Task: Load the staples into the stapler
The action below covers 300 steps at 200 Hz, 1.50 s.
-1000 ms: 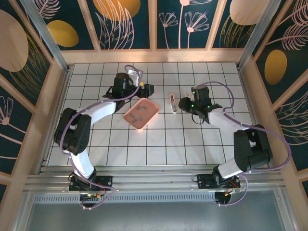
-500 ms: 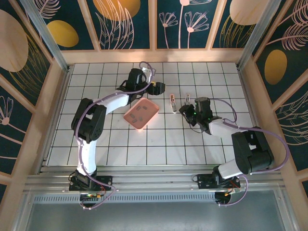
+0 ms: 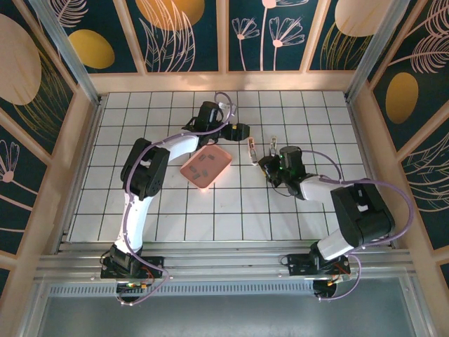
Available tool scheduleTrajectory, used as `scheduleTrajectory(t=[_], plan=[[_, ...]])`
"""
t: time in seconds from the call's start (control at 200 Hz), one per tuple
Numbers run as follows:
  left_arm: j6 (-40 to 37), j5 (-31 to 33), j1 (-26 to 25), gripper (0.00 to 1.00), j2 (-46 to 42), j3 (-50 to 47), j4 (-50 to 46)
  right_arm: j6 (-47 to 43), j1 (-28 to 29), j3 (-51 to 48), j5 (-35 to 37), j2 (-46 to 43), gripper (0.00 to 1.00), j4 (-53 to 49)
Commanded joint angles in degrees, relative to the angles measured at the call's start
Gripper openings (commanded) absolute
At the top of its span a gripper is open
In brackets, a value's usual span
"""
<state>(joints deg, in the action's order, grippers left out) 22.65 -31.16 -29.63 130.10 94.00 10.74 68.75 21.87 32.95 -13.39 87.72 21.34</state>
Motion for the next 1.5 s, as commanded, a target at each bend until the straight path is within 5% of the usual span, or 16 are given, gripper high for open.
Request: scheduleTrajectory(t=[0.0,0.886,1.497], plan=[[0.8,-3.4,-0.9,0.85,2.2,2.8,-0.4,1.1,0.5,1.3,1.0,2.6,0.29,3.2],[0.9,-10.6,-2.6,0.83,9.9,9.1,0.7,-1.1,-0.3,5.6,0.9,13.3,0.22,9.0],[-3.6,-11.9,-3.4,0.81,7.3,7.6,1.0,-3.7,-1.3,7.0,1.1,15.7,0.19,7.1]])
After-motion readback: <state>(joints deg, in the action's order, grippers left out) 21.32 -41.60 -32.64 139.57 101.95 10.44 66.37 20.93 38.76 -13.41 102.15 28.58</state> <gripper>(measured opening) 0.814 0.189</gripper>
